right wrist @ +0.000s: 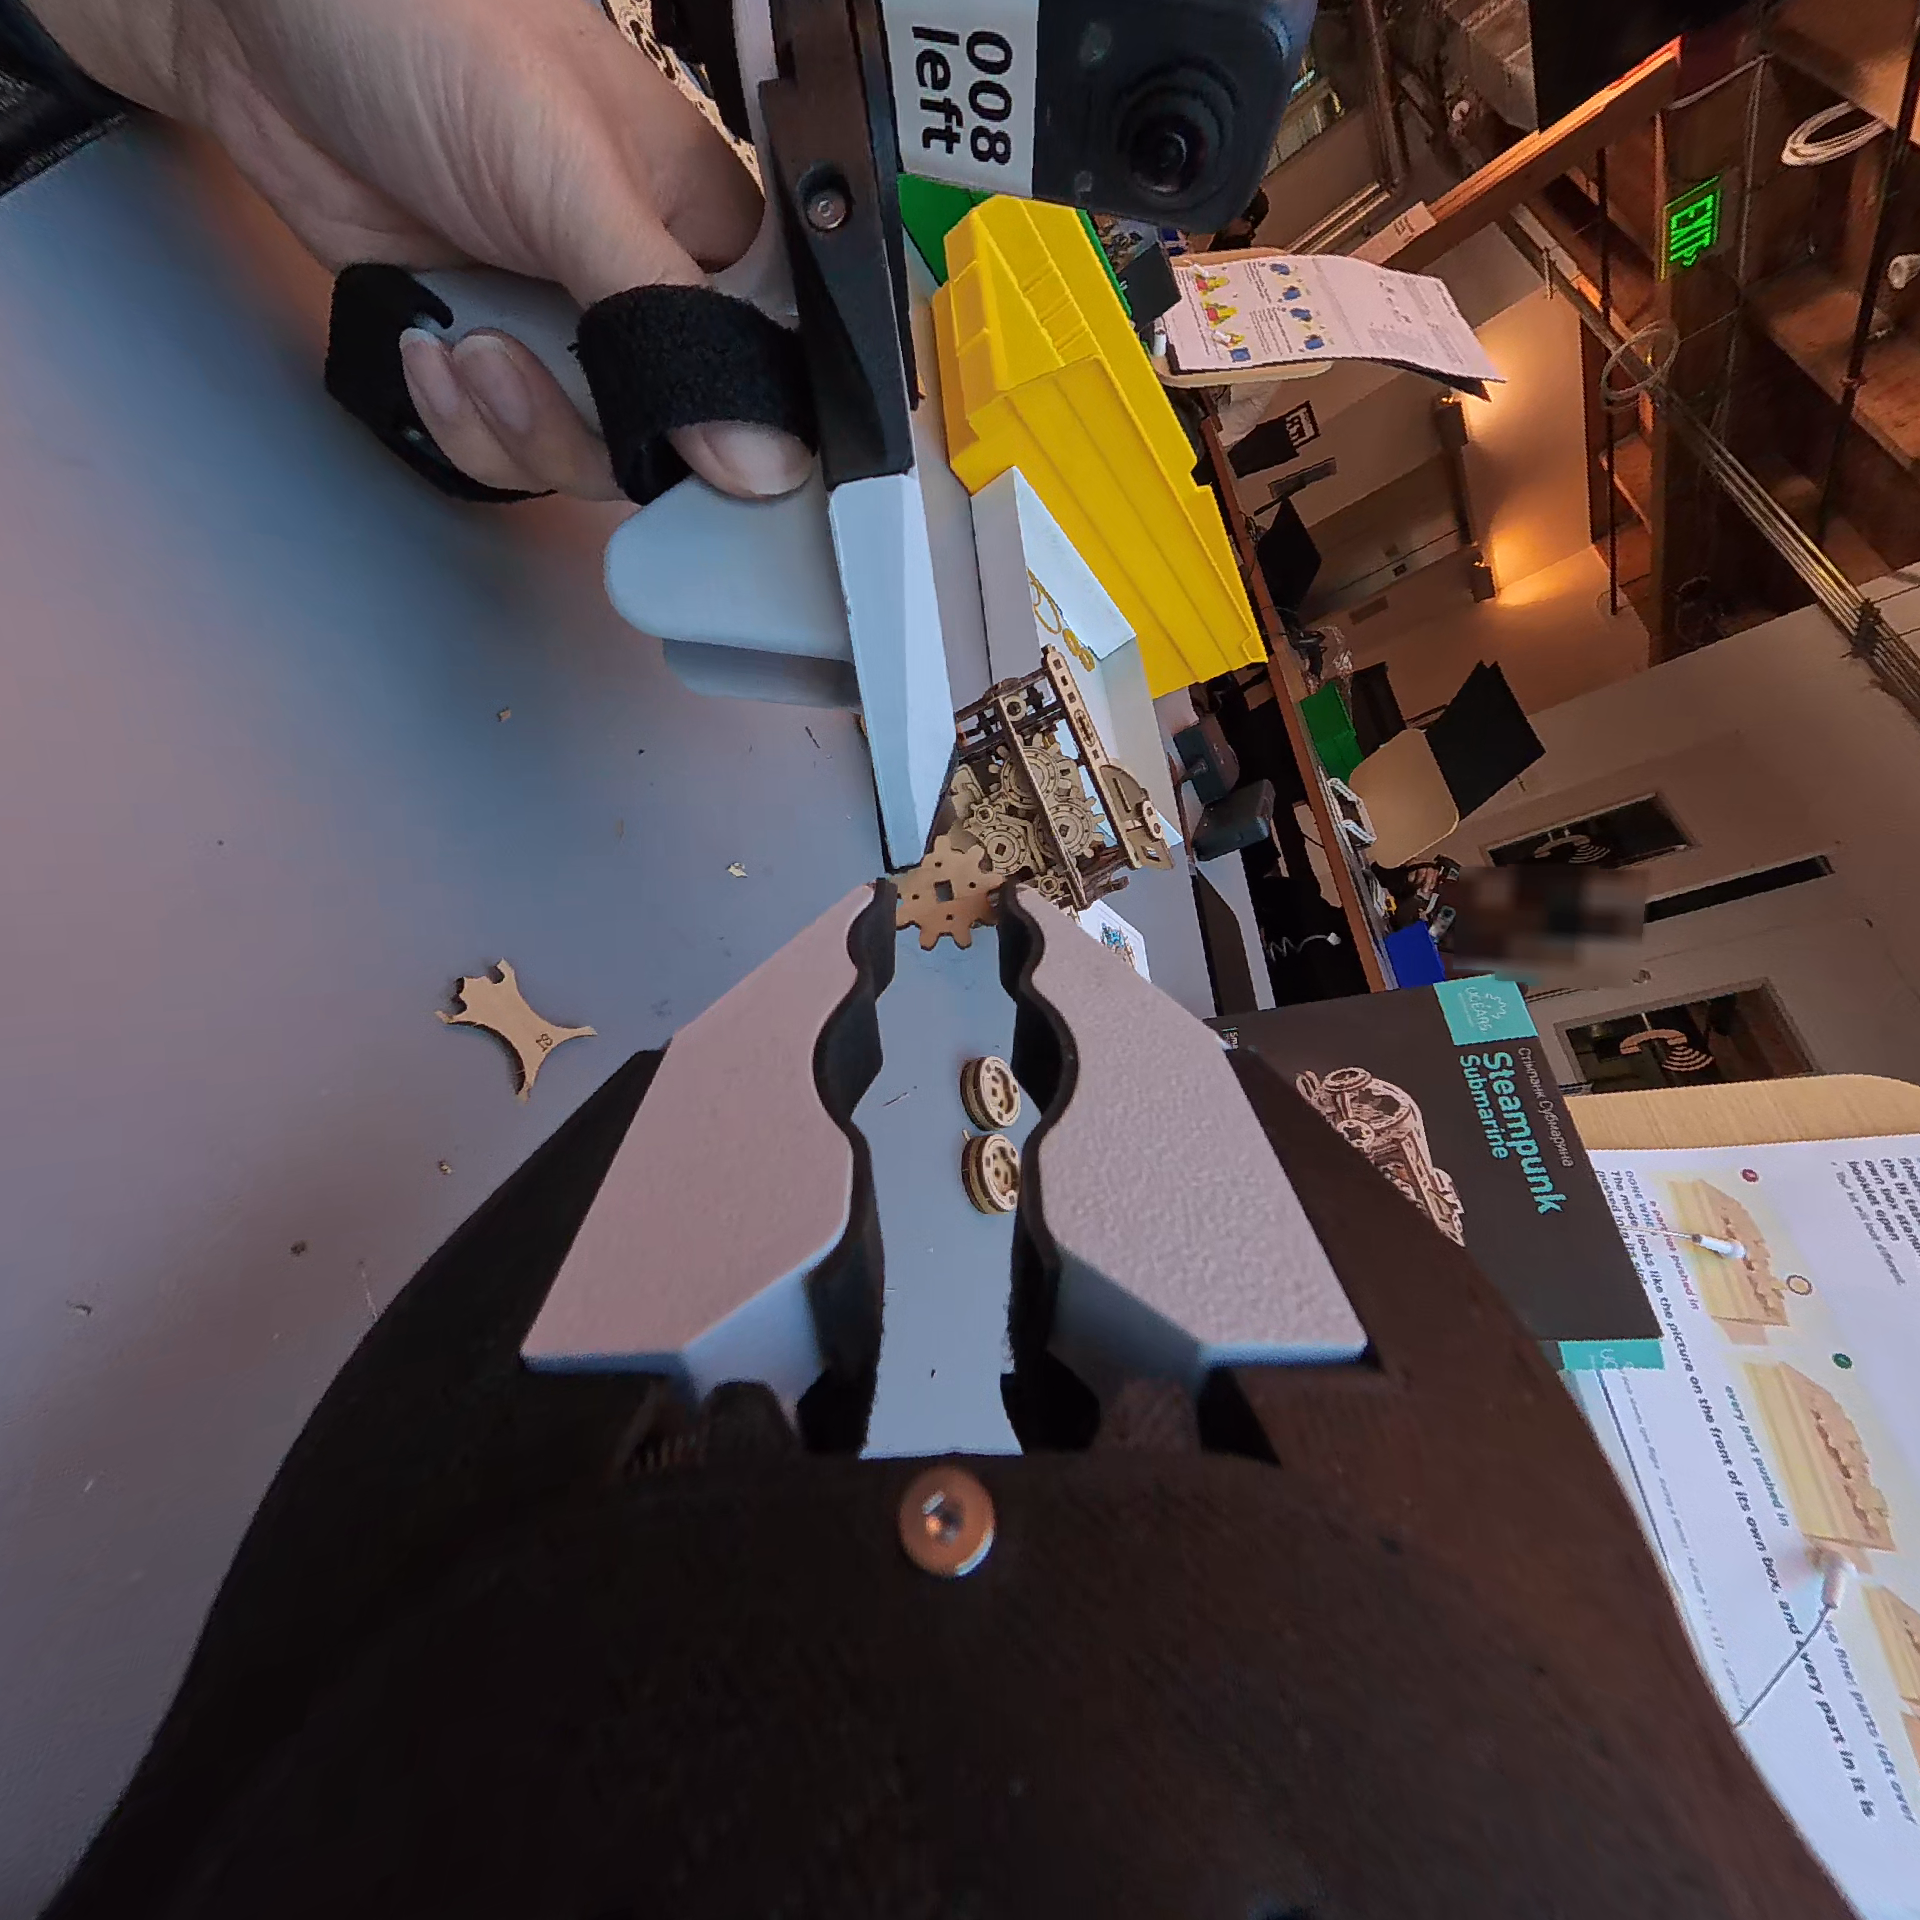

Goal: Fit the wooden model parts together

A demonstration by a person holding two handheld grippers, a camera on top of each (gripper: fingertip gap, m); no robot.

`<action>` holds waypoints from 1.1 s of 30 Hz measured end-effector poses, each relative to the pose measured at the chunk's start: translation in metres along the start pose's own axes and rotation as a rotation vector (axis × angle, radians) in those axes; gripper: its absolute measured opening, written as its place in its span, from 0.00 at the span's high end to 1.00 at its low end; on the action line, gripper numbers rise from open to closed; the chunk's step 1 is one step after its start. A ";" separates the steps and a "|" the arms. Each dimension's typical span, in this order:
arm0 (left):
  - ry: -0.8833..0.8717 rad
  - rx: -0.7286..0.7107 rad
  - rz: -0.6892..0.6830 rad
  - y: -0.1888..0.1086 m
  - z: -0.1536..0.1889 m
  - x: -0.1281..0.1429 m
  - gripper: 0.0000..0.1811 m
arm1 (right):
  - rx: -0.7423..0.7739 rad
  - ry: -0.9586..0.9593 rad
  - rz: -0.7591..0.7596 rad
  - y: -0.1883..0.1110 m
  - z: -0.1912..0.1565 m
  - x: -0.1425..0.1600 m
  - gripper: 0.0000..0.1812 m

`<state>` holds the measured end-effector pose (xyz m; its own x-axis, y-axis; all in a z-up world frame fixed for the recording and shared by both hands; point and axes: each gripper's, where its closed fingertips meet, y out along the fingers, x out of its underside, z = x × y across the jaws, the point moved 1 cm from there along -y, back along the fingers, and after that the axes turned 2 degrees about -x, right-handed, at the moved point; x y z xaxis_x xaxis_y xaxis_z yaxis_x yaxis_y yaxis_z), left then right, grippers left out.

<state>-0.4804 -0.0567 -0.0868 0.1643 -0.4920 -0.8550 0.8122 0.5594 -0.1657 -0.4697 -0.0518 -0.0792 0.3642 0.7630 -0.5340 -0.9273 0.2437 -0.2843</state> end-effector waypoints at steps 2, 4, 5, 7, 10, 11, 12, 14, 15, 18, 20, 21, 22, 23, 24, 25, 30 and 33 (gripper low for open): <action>0.000 0.002 -0.001 0.000 0.000 0.000 0.99 | -0.003 0.001 0.002 0.000 0.000 0.000 0.90; -0.004 0.004 0.002 0.000 0.000 0.000 0.99 | -0.005 0.006 0.005 0.000 0.000 0.000 0.90; -0.006 0.004 0.003 0.000 0.000 0.000 0.99 | -0.006 0.005 0.004 0.000 0.000 0.000 0.90; -0.008 0.004 0.005 0.000 0.000 0.000 0.99 | -0.007 0.006 0.004 0.000 0.000 0.000 0.90; -0.004 0.001 0.000 0.000 -0.001 0.001 0.99 | -0.010 0.004 0.002 0.001 -0.001 0.001 0.90; -0.005 0.001 0.000 0.000 -0.001 0.001 0.99 | -0.011 0.005 0.002 0.001 -0.001 0.001 0.90; -0.006 0.002 0.000 0.000 -0.001 0.001 0.99 | -0.012 0.004 0.003 0.001 -0.001 0.001 0.90; -0.013 0.005 0.000 0.000 -0.001 0.001 0.99 | -0.013 0.008 0.003 0.001 -0.001 0.001 0.90; -0.016 0.006 0.000 0.000 -0.001 0.001 0.99 | -0.014 0.009 0.003 0.001 -0.001 0.001 0.90; -0.019 0.002 0.012 -0.001 -0.002 0.000 0.99 | -0.017 0.013 0.000 0.002 -0.001 0.002 0.90; -0.020 -0.003 0.019 -0.002 -0.004 -0.001 0.99 | -0.019 0.015 -0.006 0.002 -0.002 0.003 0.90; -0.022 -0.005 0.023 -0.003 -0.004 -0.001 0.99 | -0.020 0.021 -0.009 0.002 -0.001 0.004 0.90; -0.024 -0.008 0.026 -0.004 -0.005 -0.002 0.99 | -0.022 0.034 -0.015 0.003 -0.001 0.006 0.90; -0.026 -0.012 0.028 -0.006 -0.007 -0.002 0.99 | -0.024 0.051 -0.022 0.004 0.000 0.008 0.90; -0.029 -0.017 0.031 -0.007 -0.008 -0.003 0.99 | -0.028 0.069 -0.025 0.004 0.000 0.010 0.90; -0.032 -0.021 0.034 -0.008 -0.009 -0.003 0.99 | -0.031 0.087 -0.023 0.004 0.001 0.011 0.90; -0.048 -0.032 0.043 -0.013 -0.013 -0.004 0.98 | -0.049 0.148 -0.011 0.004 0.003 0.013 0.90; -0.051 -0.032 0.048 -0.014 -0.013 -0.005 0.98 | -0.069 0.233 0.020 0.004 0.005 0.012 0.90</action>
<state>-0.4997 -0.0531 -0.0872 0.2312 -0.4970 -0.8364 0.7843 0.6039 -0.1420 -0.4697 -0.0385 -0.0830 0.3638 0.6063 -0.7071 -0.9292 0.1829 -0.3213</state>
